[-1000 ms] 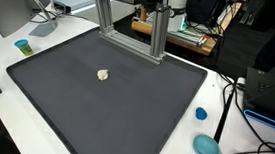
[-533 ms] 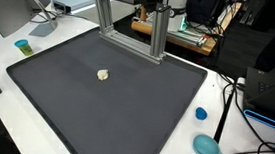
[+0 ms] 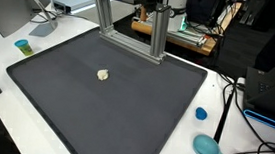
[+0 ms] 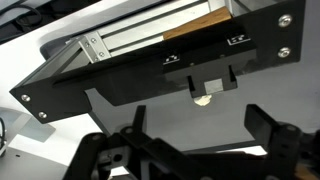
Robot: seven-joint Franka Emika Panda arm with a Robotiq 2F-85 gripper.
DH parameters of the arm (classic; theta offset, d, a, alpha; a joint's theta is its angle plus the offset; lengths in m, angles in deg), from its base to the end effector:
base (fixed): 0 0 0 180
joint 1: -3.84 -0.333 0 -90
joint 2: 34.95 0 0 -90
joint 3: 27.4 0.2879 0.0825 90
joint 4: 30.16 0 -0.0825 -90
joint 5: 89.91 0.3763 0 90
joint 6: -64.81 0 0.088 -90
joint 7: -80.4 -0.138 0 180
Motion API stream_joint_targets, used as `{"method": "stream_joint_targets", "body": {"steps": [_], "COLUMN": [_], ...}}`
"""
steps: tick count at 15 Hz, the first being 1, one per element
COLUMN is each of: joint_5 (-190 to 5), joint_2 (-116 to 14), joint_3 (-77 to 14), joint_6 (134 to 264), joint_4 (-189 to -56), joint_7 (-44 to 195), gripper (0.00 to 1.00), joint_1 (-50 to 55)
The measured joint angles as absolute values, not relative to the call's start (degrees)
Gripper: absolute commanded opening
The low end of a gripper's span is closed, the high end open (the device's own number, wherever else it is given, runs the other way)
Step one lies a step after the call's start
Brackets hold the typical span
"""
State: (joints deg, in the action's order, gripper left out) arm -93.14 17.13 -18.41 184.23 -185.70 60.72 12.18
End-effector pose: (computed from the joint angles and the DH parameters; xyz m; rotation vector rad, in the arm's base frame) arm 0.3322 -0.0051 0.4569 2.9294 -0.5242 0.4410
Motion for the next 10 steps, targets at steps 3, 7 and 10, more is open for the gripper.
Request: {"method": "stream_joint_targets", "body": {"steps": [3, 7, 10], "joint_5": [-93.0, -93.0, -93.0], "joint_2": [17.1, 16.1, 15.3], "joint_3": [-19.8, -20.9, -20.9], "joint_6": [185.3, 186.8, 187.2], "joint_4": [-185.8, -186.2, -186.2], "joint_7": [63.5, 64.7, 64.7], "gripper": [1.0, 1.0, 1.0], "joint_1": [9.9, 8.5, 8.5]}}
